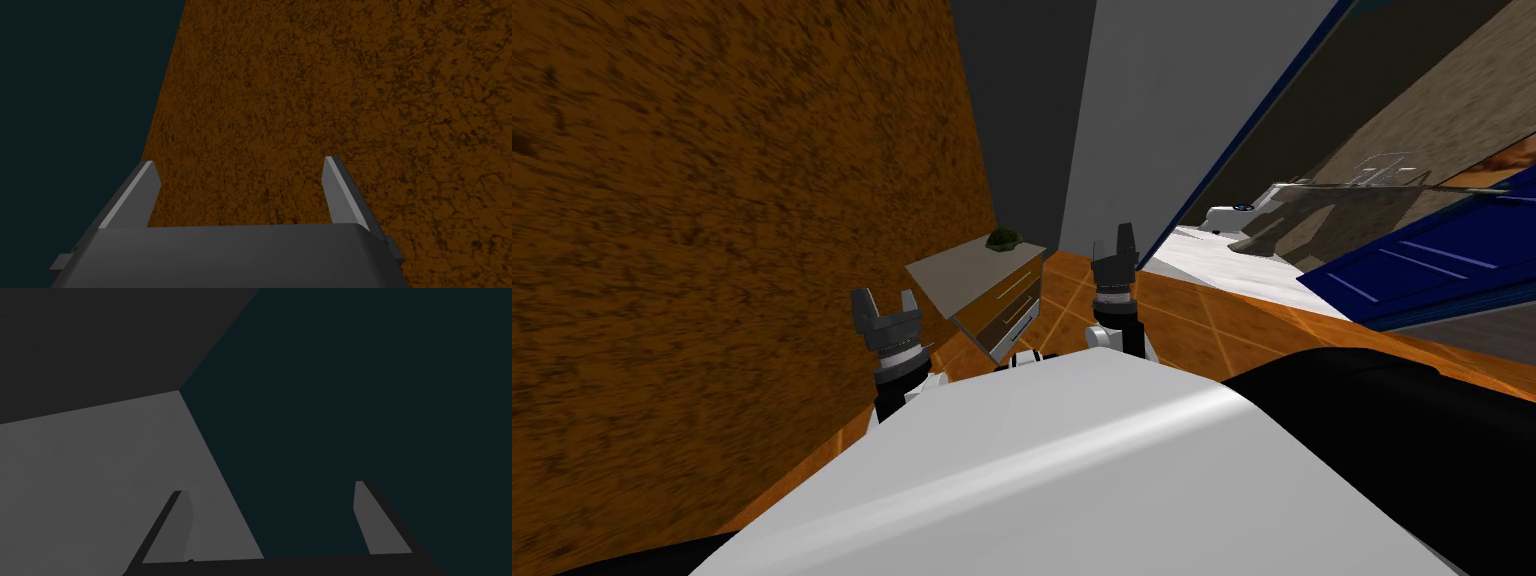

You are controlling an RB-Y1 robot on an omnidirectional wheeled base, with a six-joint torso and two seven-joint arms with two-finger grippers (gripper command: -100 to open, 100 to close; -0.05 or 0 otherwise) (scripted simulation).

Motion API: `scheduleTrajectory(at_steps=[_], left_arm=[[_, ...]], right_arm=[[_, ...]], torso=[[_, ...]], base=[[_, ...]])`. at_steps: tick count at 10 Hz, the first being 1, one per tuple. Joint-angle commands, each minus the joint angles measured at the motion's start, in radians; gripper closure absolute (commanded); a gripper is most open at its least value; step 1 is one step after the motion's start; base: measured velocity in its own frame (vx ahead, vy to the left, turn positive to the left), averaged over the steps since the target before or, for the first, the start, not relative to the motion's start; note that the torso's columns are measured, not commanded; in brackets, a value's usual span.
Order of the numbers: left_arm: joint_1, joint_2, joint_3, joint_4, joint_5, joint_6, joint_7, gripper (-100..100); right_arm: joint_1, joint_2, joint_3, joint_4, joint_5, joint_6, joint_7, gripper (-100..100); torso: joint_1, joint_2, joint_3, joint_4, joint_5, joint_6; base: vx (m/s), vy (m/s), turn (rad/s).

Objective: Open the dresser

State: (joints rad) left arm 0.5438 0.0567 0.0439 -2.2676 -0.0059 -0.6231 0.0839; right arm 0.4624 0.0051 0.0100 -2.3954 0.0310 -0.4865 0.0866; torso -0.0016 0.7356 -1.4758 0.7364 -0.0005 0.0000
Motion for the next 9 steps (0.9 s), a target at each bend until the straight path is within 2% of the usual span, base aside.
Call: scheduleTrajectory(at_steps=[1,5,9], left_arm=[[-0.004,0.05,0.007,0.042,0.012,-0.004,0.004,-100],[-0.016,0.089,0.024,0.124,0.037,-0.002,0.013,-100],[-0.029,0.099,0.041,0.211,0.064,0.0,0.022,-100]], right_arm=[[0.0,0.0,0.0,0.0,0.0,0.0,0.0,0],[0.0,0.0,0.0,0.0,0.0,0.0,0.0,0],[0.0,0.0,0.0,0.0,0.0,0.0,0.0,0]], torso=[[0.0,0.001,-0.001,0.001,0.0,0.0],[0.001,0.003,0.0,0.002,0.0,0.0],[0.002,0.002,0.0,0.002,0.001,0.0]], base=[[0.053,-0.085,0.051],[0.056,-0.104,0.064],[0.068,-0.115,0.066]])
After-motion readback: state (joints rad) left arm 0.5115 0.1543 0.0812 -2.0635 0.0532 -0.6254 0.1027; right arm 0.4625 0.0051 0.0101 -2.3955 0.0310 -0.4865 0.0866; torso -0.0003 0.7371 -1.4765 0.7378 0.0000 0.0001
